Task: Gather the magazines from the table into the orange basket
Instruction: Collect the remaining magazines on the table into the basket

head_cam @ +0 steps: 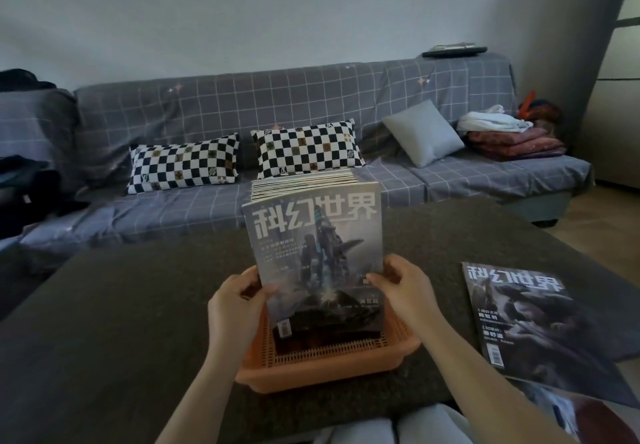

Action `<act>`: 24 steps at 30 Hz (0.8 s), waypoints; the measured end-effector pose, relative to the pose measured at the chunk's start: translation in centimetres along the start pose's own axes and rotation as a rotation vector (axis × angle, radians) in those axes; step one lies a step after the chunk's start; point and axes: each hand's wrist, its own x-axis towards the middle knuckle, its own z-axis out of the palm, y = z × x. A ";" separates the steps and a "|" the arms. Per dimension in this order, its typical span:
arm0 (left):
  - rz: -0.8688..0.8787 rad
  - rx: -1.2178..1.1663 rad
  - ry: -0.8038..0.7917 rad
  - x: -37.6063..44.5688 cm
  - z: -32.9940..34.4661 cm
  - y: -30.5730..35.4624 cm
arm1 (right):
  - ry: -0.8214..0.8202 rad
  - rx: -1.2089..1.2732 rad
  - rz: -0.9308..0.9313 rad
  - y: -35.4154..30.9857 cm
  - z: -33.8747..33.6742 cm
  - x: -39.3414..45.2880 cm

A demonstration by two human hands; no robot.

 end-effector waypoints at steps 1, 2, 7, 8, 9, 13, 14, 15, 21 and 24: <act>0.001 0.017 0.007 -0.1 0.1 -0.4 | 0.006 -0.043 0.006 0.2 0.3 0.2; -0.003 0.024 0.012 -0.1 0.3 -0.8 | 0.020 -0.081 0.016 0.4 0.6 0.3; 0.004 0.073 0.037 0.3 0.8 -1.4 | 0.101 -0.225 0.010 1.5 1.8 0.7; 0.005 0.078 0.042 0.4 0.8 -1.3 | 0.123 -0.227 0.004 1.7 2.0 0.8; 0.004 0.079 0.050 0.4 0.9 -1.3 | 0.143 -0.229 -0.007 1.8 2.1 0.8; 0.006 0.054 0.105 -0.1 1.2 -1.3 | 0.193 -0.216 -0.071 2.1 2.5 0.7; 0.014 0.048 0.115 -0.2 1.3 -1.4 | 0.204 -0.212 -0.085 2.1 2.6 0.7; 0.022 0.045 0.123 -0.2 1.4 -1.4 | 0.210 -0.210 -0.097 2.2 2.6 0.7; -0.036 0.014 0.155 -0.5 1.4 -1.7 | 0.204 -0.144 -0.060 2.2 2.9 0.7; -0.054 0.057 0.124 -0.6 1.6 -1.7 | 0.125 -0.150 -0.052 2.2 2.8 0.9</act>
